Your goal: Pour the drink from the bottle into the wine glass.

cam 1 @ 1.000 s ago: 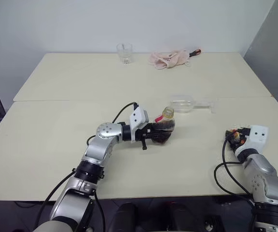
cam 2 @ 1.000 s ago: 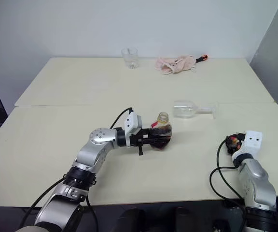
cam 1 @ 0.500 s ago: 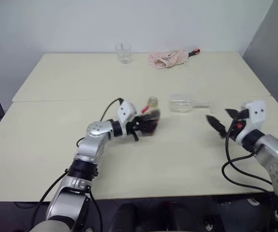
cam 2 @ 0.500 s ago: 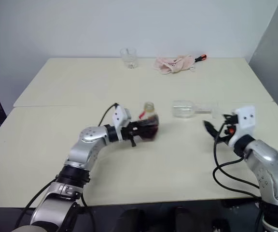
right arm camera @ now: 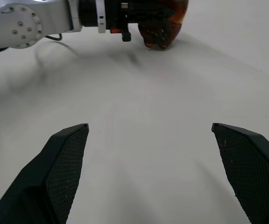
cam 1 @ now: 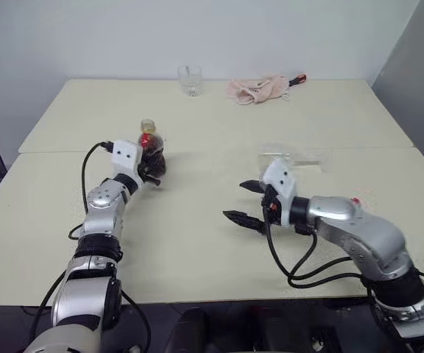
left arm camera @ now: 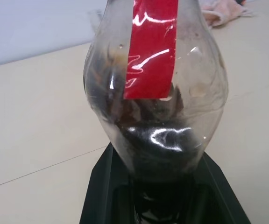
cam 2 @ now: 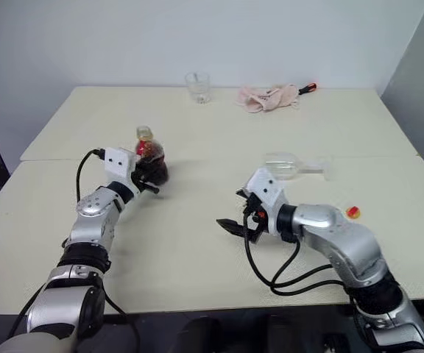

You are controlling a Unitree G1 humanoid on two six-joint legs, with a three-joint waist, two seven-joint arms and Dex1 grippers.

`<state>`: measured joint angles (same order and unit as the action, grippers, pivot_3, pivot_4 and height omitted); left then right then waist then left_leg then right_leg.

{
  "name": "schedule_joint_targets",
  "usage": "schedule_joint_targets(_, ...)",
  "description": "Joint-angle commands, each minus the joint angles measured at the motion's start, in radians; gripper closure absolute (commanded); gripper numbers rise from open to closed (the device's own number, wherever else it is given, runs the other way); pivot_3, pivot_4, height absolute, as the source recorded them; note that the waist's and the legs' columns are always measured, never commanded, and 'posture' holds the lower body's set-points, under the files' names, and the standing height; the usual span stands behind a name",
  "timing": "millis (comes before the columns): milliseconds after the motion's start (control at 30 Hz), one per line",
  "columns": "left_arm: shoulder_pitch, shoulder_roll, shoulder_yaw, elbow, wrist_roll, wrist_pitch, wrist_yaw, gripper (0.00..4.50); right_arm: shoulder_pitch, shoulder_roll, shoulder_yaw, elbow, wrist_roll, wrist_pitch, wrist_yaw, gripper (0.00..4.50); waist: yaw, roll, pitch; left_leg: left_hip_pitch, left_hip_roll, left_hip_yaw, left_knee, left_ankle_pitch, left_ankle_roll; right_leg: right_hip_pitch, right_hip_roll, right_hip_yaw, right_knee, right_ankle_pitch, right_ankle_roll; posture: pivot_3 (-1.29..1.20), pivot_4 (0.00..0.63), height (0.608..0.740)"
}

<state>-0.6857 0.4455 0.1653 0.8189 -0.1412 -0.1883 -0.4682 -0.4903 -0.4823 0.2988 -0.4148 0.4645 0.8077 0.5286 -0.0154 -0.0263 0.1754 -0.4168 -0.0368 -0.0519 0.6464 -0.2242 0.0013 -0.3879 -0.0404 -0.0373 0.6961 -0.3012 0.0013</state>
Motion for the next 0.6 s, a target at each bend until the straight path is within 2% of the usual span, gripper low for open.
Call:
schedule_joint_targets(33, -0.001, 0.011, 0.048, 0.051, -0.013, -0.043, 0.051, 3.85, -0.035, 0.05, 0.013, 0.029, -0.055, -0.065, -0.008, 0.0, -0.002, -0.001, -0.001, 0.0, 0.0, 0.0, 0.0, 0.0, 0.0, 0.0, 0.0, 0.0, 0.0, 0.0, 0.0, 0.0, 0.15, 0.74)
schedule_joint_targets(400, 0.093, -0.026, 0.099, 0.005, -0.062, -0.05, 0.113, 3.85, -0.039, 0.084, 0.017, 0.056, -0.116, -0.091, 0.041, 0.0, -0.016, -0.001, -0.001, 0.002, 0.001, 0.0, -0.001, 0.0, 0.0, 0.0, 0.001, 0.001, 0.001, 0.0, 0.0, 0.0, 0.15, 0.74)
schedule_joint_targets(600, 0.133, -0.023, 0.106, -0.054, -0.072, -0.018, 0.135, 1.86, -0.044, 0.094, 0.012, 0.063, -0.132, -0.093, 0.062, 0.0, -0.015, 0.0, -0.001, 0.002, 0.001, 0.0, -0.001, 0.0, 0.0, -0.001, 0.001, 0.001, 0.001, 0.0, 0.0, 0.0, 0.15, 0.74)
